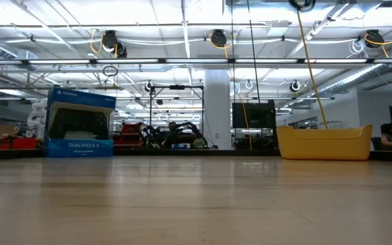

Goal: Pick and place USB-C Cables
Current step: Put the charger cable into the yellow bin

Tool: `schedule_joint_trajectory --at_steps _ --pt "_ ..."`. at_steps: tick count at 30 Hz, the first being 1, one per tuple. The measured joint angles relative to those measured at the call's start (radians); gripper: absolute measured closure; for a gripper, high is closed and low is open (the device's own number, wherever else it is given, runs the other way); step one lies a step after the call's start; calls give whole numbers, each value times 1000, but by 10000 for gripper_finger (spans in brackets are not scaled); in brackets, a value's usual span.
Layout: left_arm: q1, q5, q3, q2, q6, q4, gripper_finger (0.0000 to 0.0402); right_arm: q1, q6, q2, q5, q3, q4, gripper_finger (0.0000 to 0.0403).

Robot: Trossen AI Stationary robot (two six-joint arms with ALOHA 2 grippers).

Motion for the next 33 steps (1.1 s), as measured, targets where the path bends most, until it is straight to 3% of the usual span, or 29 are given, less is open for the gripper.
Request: schedule_joint_trajectory --at_steps 8,17,24,33 --pt "0 0 0 0 -2 0 316 -164 -88 1 -159 -272 -1 399" --pt "0 0 0 0 -3 0 316 -311 -199 9 -158 -483 -1 399" --pt "0 0 0 0 0 0 316 -420 -285 59 -139 -515 0 399" --pt "0 0 0 0 0 0 316 -482 -383 162 -72 -515 -1 399"
